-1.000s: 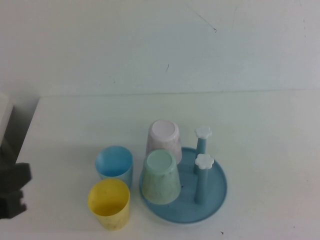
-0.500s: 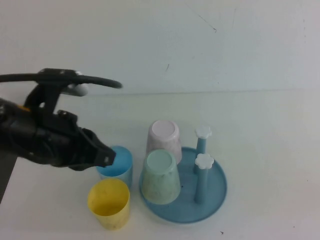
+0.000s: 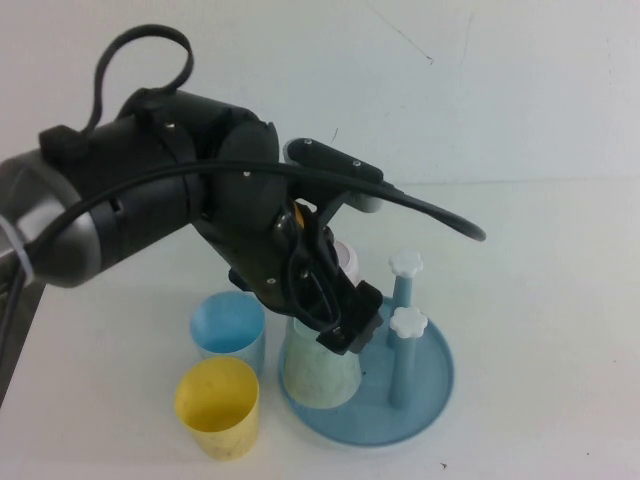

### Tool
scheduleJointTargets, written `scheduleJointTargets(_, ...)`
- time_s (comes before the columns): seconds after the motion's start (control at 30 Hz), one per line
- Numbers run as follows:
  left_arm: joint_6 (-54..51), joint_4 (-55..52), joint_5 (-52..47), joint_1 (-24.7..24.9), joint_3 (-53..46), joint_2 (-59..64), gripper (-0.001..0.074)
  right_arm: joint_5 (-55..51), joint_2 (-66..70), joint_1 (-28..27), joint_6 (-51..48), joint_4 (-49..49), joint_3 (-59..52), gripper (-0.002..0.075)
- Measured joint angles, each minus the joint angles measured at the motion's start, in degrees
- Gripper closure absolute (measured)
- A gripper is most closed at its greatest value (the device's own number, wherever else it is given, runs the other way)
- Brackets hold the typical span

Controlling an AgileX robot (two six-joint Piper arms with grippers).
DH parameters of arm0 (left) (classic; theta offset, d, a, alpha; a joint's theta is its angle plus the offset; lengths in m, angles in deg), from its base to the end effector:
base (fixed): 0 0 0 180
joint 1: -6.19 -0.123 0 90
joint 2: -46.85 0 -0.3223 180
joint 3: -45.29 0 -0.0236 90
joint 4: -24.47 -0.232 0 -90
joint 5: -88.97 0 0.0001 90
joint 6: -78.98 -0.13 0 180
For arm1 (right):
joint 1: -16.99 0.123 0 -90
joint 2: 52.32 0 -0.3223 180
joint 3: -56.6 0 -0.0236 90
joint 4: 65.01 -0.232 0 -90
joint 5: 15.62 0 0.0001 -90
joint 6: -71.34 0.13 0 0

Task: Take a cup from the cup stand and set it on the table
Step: Pick up the cup from the rack, then hand over the cup

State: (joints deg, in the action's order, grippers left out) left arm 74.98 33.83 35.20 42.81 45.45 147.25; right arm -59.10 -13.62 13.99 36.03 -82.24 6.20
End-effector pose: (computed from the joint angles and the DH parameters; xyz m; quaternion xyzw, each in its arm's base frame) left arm 0.2690 -0.2212 0.3065 0.3069 0.9219 -0.1349 0.1940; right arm 0.0769 0.0225 0.2677 -0.1961 0.8857 0.0000 0.4209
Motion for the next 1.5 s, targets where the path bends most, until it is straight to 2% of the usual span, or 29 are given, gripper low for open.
scheduleJointTargets(0.27,1.4,-1.6,0.4,0.0,0.0,3.9,0.0061,0.0,0.0,0.0,-0.1,-1.4,0.0,0.0729)
scheduleJointTargets(0.37,1.5,-1.6,0.0,0.0,0.0,4.5,0.0132,0.0,0.0,0.0,-0.1,-1.7,0.0,0.0729)
scheduleJointTargets(0.43,1.5,-1.6,-0.6,0.0,0.0,4.5,0.0209,0.0,0.0,0.0,-0.1,-1.9,0.0,0.0728)
scheduleJointTargets(0.63,1.5,-1.6,-3.2,0.1,1.2,4.7,0.0204,0.8,0.0,0.0,-3.0,-5.4,0.0,0.0729)
scheduleJointTargets(0.87,1.4,-1.6,-11.5,0.1,9.1,4.9,0.0204,4.9,0.0,0.0,-17.6,-23.0,0.0,0.0729)
scheduleJointTargets(1.07,1.4,-0.8,-16.8,0.1,18.9,4.9,0.0204,6.5,0.0,0.0,-26.2,-39.6,0.0,0.0729)
scheduleJointTargets(1.3,0.0,9.2,-17.6,0.1,30.0,3.3,0.0204,4.3,0.0,0.0,-35.5,-59.7,0.0,0.0729)
scheduleJointTargets(1.5,-3.4,20.5,-17.8,0.1,34.0,3.1,0.0204,0.6,0.0,0.0,-41.9,-74.1,0.0,0.0707)
